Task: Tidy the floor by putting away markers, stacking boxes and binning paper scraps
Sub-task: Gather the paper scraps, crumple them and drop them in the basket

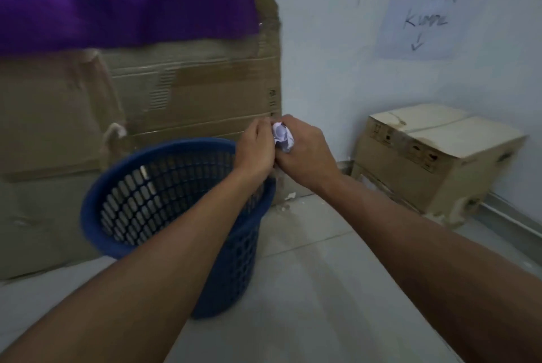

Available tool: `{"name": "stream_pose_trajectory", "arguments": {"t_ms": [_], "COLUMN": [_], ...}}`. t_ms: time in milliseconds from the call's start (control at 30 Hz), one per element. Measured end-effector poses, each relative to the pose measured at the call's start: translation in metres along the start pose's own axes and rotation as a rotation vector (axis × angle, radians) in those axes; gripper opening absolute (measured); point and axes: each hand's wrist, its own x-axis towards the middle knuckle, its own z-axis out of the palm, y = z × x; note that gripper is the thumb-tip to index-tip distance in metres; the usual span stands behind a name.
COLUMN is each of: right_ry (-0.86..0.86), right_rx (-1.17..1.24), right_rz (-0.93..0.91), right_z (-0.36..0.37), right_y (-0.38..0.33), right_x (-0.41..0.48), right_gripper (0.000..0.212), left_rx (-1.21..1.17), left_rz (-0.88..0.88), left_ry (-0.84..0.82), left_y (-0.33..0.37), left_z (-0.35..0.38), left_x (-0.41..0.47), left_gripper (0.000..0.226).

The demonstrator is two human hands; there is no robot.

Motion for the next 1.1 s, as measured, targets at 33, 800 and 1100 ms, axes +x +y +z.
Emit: {"name": "stream_pose_trajectory", "arguments": {"t_ms": [33,800,1100], "right_ry": [0.016,-0.493,-0.109], "right_rx": [0.032,0.233,0.185], "right_rz": [0.009,0.336,0.363], "right_z": [0.009,0.073,0.035], "right_y": [-0.009,-0.029,-0.011], "right_x": [0.008,0.023,0.017], "right_gripper": [0.015,0.067,0.017], "left_rx": [-0.011,0.207,0.238], "left_rz": [0.007,-0.223,0.015], "left_ry": [0.014,0.362,0.194], "left_y": [0.003,-0.026,-0.018], "left_z": [-0.013,-0.083,-0.041], "left_x": [0.006,0.029,0.006], "left_gripper": [0.031,0.019,0.019]}}
